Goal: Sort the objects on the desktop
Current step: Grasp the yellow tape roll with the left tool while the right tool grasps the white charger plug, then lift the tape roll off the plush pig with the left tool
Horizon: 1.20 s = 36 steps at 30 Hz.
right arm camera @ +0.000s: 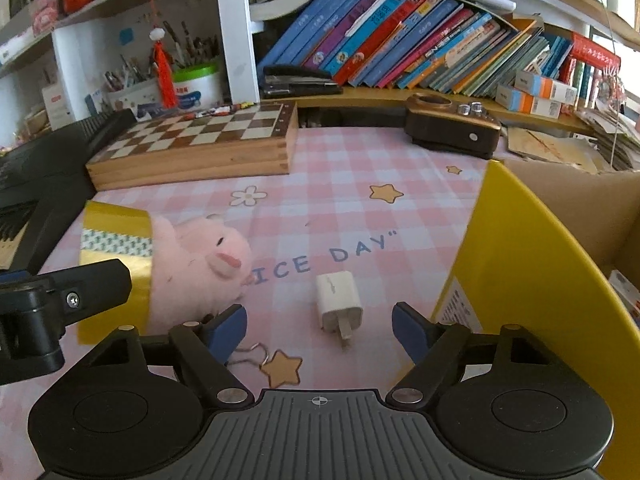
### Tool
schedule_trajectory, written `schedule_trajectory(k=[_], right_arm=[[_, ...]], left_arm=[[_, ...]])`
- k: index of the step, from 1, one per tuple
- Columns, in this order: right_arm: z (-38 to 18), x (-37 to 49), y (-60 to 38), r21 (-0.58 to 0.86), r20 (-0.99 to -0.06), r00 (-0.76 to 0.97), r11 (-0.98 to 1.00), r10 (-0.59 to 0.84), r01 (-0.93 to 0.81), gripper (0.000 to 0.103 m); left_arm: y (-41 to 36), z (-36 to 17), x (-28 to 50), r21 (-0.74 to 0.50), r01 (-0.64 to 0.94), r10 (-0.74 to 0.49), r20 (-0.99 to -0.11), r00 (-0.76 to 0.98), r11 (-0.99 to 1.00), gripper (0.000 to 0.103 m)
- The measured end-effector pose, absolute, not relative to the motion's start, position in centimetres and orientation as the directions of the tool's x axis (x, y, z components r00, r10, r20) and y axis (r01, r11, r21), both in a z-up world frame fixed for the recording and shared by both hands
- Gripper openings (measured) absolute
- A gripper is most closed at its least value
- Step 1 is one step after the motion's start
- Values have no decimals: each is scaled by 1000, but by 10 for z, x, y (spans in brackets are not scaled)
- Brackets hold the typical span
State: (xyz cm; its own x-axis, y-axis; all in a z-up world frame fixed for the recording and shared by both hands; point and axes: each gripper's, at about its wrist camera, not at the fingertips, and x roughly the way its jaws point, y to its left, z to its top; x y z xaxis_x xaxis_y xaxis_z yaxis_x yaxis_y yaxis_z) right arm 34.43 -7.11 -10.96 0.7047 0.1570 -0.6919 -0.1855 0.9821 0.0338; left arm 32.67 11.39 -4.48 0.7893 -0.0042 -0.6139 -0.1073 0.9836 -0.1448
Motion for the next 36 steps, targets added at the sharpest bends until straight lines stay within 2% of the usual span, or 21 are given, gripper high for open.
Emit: schedule_trajectory(k=[3, 7, 12, 13, 14, 28, 30, 33, 36], right_arm=[[-116, 355, -70, 33, -706, 693, 985, 145, -172, 72], [-123, 365, -70, 40, -724, 675, 986, 141, -163, 54], [-124, 367, -69, 19, -716, 686, 986, 129, -166, 39], [-124, 367, -69, 13, -713, 690, 986, 125, -165, 32], [-123, 367, -69, 14, -712, 691, 986, 127, -168, 25], [-94, 350, -73, 70, -672, 709, 972, 212, -223, 24], [-91, 346, -73, 79, -673, 706, 970, 222, -230, 24], [-89, 338, -75, 79, -674, 703, 968, 227, -236, 24], [-87, 328, -80, 85, -675, 701, 968, 231, -237, 24]], left_arm=[[118, -51, 338, -154, -116, -6, -627, 779, 981, 103], [124, -59, 351, -180, -121, -23, -641, 767, 976, 103], [129, -67, 361, -225, -109, -65, -649, 758, 968, 99], [129, -68, 362, -236, -104, -77, -649, 757, 966, 94], [129, -69, 362, -242, -101, -82, -645, 760, 965, 94], [134, -43, 323, -241, -127, -40, -586, 809, 962, 91], [131, -42, 318, -195, -110, -28, -590, 807, 975, 91], [119, -49, 315, -46, -84, 34, -651, 758, 995, 91], [119, -42, 297, -60, -70, 17, -629, 777, 996, 92]])
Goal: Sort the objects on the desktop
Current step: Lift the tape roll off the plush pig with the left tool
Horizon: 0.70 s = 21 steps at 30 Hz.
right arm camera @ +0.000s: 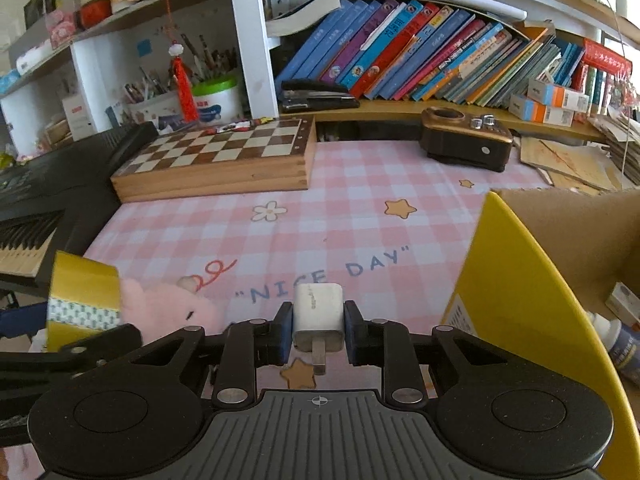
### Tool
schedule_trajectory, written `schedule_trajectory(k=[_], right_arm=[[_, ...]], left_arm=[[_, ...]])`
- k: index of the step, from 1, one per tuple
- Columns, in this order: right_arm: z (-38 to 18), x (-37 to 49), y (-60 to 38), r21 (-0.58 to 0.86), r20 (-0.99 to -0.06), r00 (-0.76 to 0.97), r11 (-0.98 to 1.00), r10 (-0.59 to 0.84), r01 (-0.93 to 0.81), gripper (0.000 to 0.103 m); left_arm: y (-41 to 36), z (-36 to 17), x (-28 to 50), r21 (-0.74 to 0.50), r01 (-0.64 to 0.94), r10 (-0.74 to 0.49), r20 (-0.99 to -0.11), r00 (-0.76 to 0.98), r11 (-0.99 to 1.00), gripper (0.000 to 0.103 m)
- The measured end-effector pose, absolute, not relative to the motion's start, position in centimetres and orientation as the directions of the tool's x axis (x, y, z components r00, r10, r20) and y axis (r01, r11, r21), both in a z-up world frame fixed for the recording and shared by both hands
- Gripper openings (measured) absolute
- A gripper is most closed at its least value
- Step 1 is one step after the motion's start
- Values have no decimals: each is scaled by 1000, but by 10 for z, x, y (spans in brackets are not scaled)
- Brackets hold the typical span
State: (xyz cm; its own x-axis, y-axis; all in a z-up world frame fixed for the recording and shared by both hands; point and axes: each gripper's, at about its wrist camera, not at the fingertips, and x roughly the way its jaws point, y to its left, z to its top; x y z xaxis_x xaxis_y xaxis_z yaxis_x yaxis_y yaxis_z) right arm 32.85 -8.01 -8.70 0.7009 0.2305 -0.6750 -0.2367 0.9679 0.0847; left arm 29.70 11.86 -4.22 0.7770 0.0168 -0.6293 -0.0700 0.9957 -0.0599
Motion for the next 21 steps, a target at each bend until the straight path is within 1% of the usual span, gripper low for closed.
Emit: schedule_trajectory(k=[1, 2, 4, 5, 6, 7, 8, 10, 11, 12, 14, 18, 21], right_arm=[[-87, 326, -82, 90, -678, 698, 968, 232, -235, 24], [-88, 323, -84, 95, -680, 694, 968, 234, -233, 24], [-88, 317, -87, 93, -682, 693, 968, 234, -235, 24], [-87, 315, -89, 93, -681, 693, 967, 234, -236, 24], [-87, 312, -90, 92, -681, 694, 968, 234, -235, 24], [-87, 309, -92, 93, -682, 694, 968, 233, -235, 24], [-87, 307, -93, 92, -682, 693, 967, 234, -236, 24], [-86, 303, -95, 88, -682, 692, 966, 236, -242, 24], [-86, 300, -96, 89, -683, 690, 965, 238, -245, 24], [-86, 299, -97, 92, -686, 686, 965, 241, -247, 24], [-86, 295, -98, 101, -691, 678, 962, 250, -252, 24], [-85, 286, -100, 103, -693, 669, 956, 267, -275, 24], [-83, 282, -102, 108, -694, 665, 953, 277, -284, 24]], left_arm=[[121, -41, 291, -86, -72, 2, -625, 780, 994, 92], [127, -42, 287, -144, -78, -30, -629, 777, 986, 92], [143, -47, 278, -301, -136, -99, -652, 752, 944, 92], [149, -48, 270, -362, -149, -128, -637, 760, 920, 92], [151, -50, 263, -371, -136, -137, -623, 770, 918, 92], [150, -51, 259, -336, -141, -113, -634, 765, 931, 92], [145, -51, 257, -262, -155, -59, -658, 750, 952, 92], [132, -52, 253, -113, -127, 18, -672, 741, 985, 92], [130, -51, 251, -83, -120, 33, -670, 741, 989, 92], [130, -51, 249, -79, -119, 35, -670, 742, 990, 92], [134, -51, 248, -114, -131, 20, -676, 737, 985, 92], [152, -54, 240, -253, -177, -45, -681, 731, 951, 94], [157, -57, 235, -311, -204, -65, -676, 734, 928, 95]])
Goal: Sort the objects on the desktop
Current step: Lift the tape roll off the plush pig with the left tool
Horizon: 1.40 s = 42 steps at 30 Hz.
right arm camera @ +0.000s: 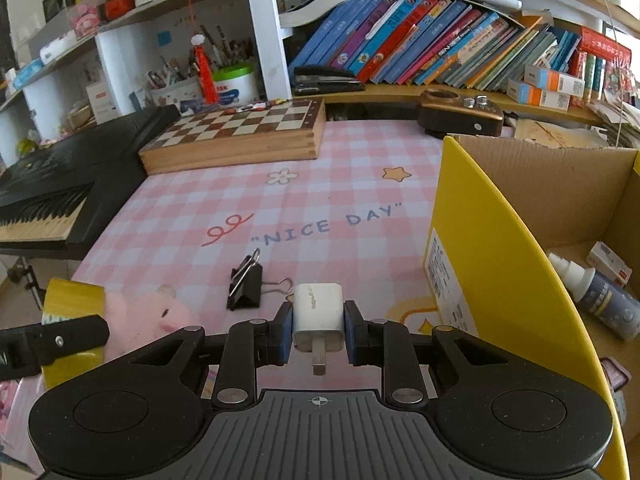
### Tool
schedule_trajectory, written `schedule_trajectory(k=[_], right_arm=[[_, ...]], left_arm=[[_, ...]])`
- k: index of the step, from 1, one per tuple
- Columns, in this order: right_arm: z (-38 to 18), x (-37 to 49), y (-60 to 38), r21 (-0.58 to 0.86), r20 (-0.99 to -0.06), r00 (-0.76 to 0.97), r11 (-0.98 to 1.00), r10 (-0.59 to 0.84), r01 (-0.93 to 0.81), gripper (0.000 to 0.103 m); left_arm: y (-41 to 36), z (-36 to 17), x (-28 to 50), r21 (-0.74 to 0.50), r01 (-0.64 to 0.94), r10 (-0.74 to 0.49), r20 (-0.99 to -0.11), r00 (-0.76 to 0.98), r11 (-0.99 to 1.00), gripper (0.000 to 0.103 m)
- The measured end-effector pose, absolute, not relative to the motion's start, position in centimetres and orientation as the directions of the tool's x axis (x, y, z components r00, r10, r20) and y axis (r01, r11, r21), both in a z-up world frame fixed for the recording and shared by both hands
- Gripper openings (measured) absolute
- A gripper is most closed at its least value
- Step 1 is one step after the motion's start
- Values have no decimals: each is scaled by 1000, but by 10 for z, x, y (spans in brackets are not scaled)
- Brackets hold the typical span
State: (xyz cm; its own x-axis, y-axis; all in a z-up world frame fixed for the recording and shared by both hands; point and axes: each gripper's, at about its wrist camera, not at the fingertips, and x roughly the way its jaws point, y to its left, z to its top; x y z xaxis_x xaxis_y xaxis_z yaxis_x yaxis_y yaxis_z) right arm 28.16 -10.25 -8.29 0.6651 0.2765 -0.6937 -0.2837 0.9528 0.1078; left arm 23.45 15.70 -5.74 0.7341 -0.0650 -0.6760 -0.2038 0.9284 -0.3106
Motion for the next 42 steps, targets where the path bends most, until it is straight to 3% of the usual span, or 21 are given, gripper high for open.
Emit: schedule_trajectory(k=[6, 7, 8, 9, 10, 11, 12, 13, 16, 20, 24, 30, 36, 38, 42], right_arm=[[-83, 274, -105, 105, -700, 655, 949, 284, -298, 24], [-82, 273, -105, 105, -700, 655, 948, 284, -300, 24], [-82, 272, -105, 105, -700, 655, 948, 285, -300, 24], [-81, 272, -106, 107, -699, 655, 948, 287, -301, 24], [-81, 271, -107, 109, -698, 656, 947, 289, -302, 24], [-80, 271, -107, 111, -696, 656, 947, 291, -303, 24], [-79, 270, -107, 113, -695, 657, 946, 293, -303, 24], [-78, 270, -107, 116, -694, 656, 945, 296, -305, 24], [-77, 266, -109, 121, -692, 656, 944, 302, -306, 24], [-78, 263, -109, 122, -699, 648, 944, 302, -308, 24], [-80, 260, -107, 117, -710, 637, 942, 300, -314, 24], [-80, 256, -105, 103, -714, 635, 942, 295, -321, 24], [-80, 253, -107, 95, -719, 635, 945, 282, -312, 24], [-80, 252, -109, 93, -721, 635, 946, 278, -309, 24], [-78, 250, -112, 95, -718, 640, 949, 275, -302, 24]], left_arm=[[156, -54, 231, -330, -207, -67, -656, 751, 921, 85], [156, -52, 228, -331, -191, -72, -641, 764, 924, 50], [157, -46, 225, -367, -169, -101, -613, 783, 915, 35], [158, -41, 224, -361, -185, -84, -613, 786, 914, 31], [157, -36, 224, -341, -186, -64, -606, 793, 922, 21], [157, -32, 223, -320, -174, -55, -597, 801, 931, 18], [157, -30, 223, -310, -167, -57, -601, 797, 936, 18], [158, -30, 224, -300, -165, -55, -609, 791, 940, 26], [159, -33, 217, -241, -189, -3, -624, 781, 952, 89], [168, -41, 201, -255, -215, 7, -630, 777, 943, 102], [183, -60, 200, -352, -234, -54, -647, 761, 906, 103], [200, -79, 212, -553, -230, -179, -588, 789, 801, 103], [196, -79, 238, -550, -206, -186, -573, 798, 810, 100], [195, -78, 248, -543, -192, -201, -581, 789, 817, 86], [190, -71, 252, -494, -169, -193, -599, 777, 853, 85]])
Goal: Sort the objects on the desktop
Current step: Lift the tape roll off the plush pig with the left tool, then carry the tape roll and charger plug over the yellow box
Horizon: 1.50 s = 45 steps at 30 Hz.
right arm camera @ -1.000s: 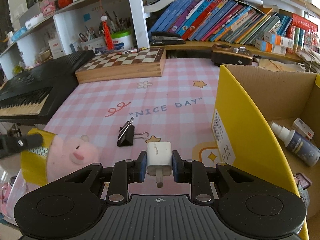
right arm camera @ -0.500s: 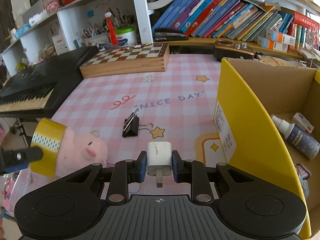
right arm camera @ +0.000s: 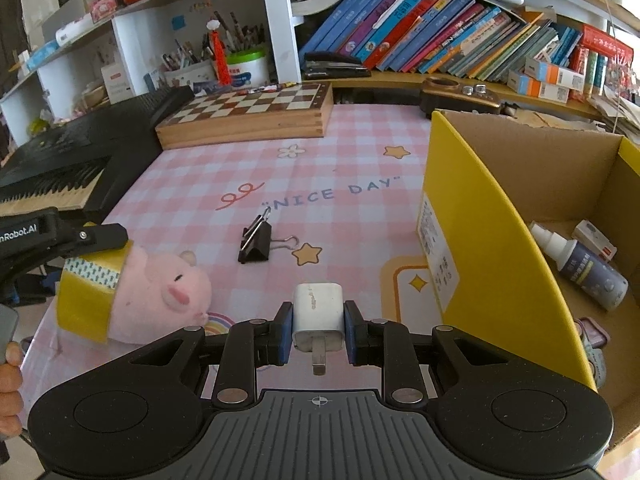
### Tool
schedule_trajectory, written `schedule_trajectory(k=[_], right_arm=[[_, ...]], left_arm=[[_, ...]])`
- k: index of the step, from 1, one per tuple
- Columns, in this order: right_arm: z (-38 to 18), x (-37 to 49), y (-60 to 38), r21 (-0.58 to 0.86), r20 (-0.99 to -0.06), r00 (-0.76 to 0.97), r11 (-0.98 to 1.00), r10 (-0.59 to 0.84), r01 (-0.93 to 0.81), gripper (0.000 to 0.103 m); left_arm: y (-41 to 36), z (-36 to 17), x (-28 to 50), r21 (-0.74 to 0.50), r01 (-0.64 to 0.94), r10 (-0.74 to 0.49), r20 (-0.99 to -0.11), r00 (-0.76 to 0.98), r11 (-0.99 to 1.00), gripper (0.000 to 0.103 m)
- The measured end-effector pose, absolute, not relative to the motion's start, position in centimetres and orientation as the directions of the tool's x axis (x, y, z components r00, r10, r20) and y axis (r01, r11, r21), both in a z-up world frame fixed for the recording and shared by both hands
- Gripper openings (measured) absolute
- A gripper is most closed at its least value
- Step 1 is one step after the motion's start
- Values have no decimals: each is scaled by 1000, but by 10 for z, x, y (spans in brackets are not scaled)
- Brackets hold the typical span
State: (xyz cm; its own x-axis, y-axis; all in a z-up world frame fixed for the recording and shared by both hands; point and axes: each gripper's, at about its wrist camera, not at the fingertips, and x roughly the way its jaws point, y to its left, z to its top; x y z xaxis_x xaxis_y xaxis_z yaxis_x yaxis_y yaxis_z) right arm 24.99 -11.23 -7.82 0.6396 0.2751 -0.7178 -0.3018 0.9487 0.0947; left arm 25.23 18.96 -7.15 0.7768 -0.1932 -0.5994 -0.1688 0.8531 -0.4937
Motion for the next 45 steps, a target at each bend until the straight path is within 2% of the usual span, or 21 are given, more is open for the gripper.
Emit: schedule_trajectory(k=[4, 8, 10, 18, 26, 35, 45], right_arm=[[-74, 249, -118, 111, -713, 643, 951, 278, -288, 24], [-68, 245, -121, 121, -700, 655, 951, 286, -285, 24], [-66, 243, -121, 125, -696, 658, 950, 289, -285, 24], [-61, 235, -123, 144, -691, 657, 948, 300, -282, 24], [-50, 213, -127, 151, -685, 653, 940, 322, -304, 24], [-27, 167, -149, 163, -665, 668, 938, 334, -307, 24], [-15, 107, -182, 178, -664, 693, 959, 281, -219, 24]], left_arm=[[183, -47, 241, -428, -150, -144, -580, 802, 891, 84], [169, -15, 228, -236, -98, -47, -544, 838, 967, 82], [168, -7, 223, -201, -91, -32, -536, 843, 975, 81], [174, 8, 189, -223, -127, 1, -493, 870, 967, 81], [175, 22, 158, -282, -118, -26, -458, 888, 952, 81], [158, 37, 119, -331, -33, -114, -414, 903, 943, 80], [125, 39, 83, -349, 121, -267, -410, 872, 929, 80]])
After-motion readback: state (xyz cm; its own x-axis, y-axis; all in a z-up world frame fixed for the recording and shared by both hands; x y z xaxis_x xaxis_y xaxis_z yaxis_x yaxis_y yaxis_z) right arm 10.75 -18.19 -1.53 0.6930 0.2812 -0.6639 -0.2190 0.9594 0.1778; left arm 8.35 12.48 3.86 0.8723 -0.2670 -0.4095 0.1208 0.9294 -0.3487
